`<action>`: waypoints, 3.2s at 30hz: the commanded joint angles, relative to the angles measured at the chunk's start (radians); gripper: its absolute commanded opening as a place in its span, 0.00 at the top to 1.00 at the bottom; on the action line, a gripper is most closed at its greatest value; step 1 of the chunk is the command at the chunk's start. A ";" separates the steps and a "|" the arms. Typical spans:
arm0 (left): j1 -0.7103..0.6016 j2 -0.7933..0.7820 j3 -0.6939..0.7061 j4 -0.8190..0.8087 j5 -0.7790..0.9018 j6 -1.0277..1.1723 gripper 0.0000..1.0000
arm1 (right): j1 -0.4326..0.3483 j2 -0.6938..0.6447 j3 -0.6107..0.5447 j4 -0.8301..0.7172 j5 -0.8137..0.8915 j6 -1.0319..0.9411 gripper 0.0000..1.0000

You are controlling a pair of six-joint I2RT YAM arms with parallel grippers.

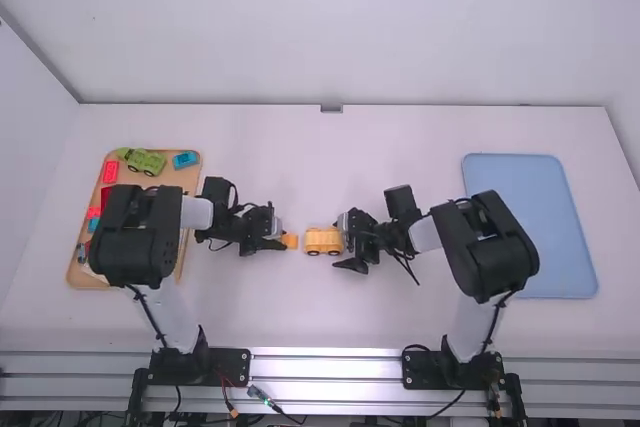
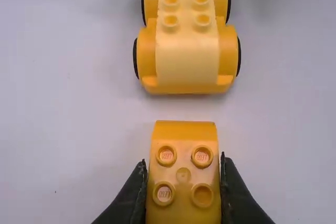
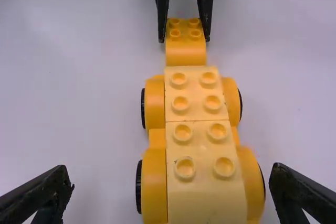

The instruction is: Assemble lego blocks to make yellow taxi

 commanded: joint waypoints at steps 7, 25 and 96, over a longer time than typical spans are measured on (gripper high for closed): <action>0.002 0.013 0.019 -0.043 -0.031 -0.016 0.92 | -0.021 0.088 0.013 0.183 -0.014 0.131 0.01; -0.005 0.010 0.103 -0.078 -0.031 -0.246 0.98 | -0.006 0.173 0.065 0.248 -0.114 0.132 0.26; -0.223 -0.135 -0.042 0.340 0.077 -0.530 0.98 | 0.026 0.257 0.028 0.407 -0.028 0.259 0.55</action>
